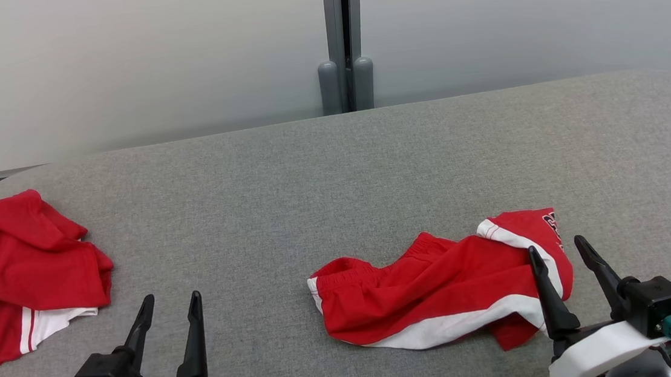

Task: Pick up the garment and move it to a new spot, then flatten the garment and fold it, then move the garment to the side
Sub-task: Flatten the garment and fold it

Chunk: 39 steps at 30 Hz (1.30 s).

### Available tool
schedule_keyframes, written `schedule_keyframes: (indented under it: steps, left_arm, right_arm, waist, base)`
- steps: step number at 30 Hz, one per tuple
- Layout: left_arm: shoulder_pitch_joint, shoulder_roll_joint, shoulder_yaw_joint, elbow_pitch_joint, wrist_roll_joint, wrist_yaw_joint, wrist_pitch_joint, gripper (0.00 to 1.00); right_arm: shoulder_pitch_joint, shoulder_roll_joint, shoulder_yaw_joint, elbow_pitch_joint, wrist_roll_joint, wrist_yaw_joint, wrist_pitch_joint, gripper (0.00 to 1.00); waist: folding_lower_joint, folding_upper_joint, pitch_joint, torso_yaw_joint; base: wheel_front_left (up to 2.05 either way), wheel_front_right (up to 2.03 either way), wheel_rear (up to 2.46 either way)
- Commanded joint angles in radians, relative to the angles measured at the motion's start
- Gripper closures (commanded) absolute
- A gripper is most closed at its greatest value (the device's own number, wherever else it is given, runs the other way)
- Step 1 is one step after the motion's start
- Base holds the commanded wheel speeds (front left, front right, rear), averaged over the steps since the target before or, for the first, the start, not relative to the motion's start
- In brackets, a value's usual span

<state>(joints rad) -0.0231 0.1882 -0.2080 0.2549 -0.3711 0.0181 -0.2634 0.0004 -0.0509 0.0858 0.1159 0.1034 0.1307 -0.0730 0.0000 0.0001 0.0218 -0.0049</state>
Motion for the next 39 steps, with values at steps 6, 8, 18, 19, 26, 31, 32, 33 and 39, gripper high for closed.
schedule_keyframes:
  steps: [6, 8, 18, 19, 26, 31, 32, 33, 39]
  left_arm:
    - [-0.012, -0.001, -0.002, 0.002, -0.002, -0.001, -0.002, 0.00]
    - [-0.014, -0.002, -0.002, 0.002, -0.002, -0.001, -0.002, 0.00]
    - [-0.055, -0.007, 0.002, -0.007, 0.012, -0.007, -0.002, 0.00]
    - [-0.058, -0.009, 0.004, -0.008, 0.012, -0.006, -0.002, 0.00]
    - [-0.089, -0.019, 0.008, -0.005, 0.024, -0.016, -0.002, 0.00]
    - [-0.114, -0.025, 0.016, -0.003, 0.033, -0.022, -0.002, 0.00]
    - [-0.117, -0.027, 0.018, -0.003, 0.035, -0.024, -0.002, 0.00]
    - [-0.117, -0.029, 0.020, -0.002, 0.037, -0.024, -0.002, 0.00]
    - [-0.142, -0.043, 0.030, -0.007, 0.051, -0.031, -0.002, 0.00]
  right_arm:
    - [0.008, -0.002, 0.006, 0.005, -0.003, 0.000, 0.009, 0.00]
    - [0.012, -0.002, 0.013, 0.007, -0.004, 0.000, 0.012, 0.00]
    - [0.098, -0.015, 0.075, 0.012, -0.016, 0.000, 0.056, 0.00]
    - [0.099, -0.016, 0.073, 0.013, -0.023, 0.000, 0.057, 0.00]
    - [0.052, -0.026, 0.062, 0.051, -0.082, 0.000, 0.063, 0.63]
    - [0.008, -0.024, 0.049, 0.066, -0.069, 0.000, 0.049, 1.00]
    - [-0.001, -0.025, 0.045, 0.064, -0.065, 0.000, 0.042, 1.00]
    - [-0.010, -0.025, 0.041, 0.058, -0.061, 0.000, 0.035, 1.00]
    - [-0.104, -0.049, -0.002, 0.018, -0.061, 0.000, 0.029, 1.00]
  waist:
    - [0.0000, -0.0001, 0.006, 0.001]
    - [0.0000, -0.0001, 0.007, 0.002]
    - [0.0000, -0.0001, 0.062, 0.011]
    - [0.0000, -0.0001, 0.069, 0.011]
    - [0.0000, -0.0001, 0.116, 0.010]
    - [0.0000, -0.0001, 0.140, 0.013]
    - [0.0000, -0.0001, 0.142, 0.014]
    - [0.0000, -0.0001, 0.145, 0.014]
    - [0.0000, -0.0001, 0.166, 0.015]
  base:
    - [0.00, 0.00, 0.00]
    - [0.00, 0.00, 0.00]
    - [0.00, 0.00, 0.00]
    - [0.00, 0.00, 0.00]
    - [0.00, 0.00, 0.00]
    - [0.00, 0.00, 0.00]
    - [0.00, 0.00, 0.00]
    - [0.00, 0.00, 0.00]
    - [0.00, 0.00, 0.00]
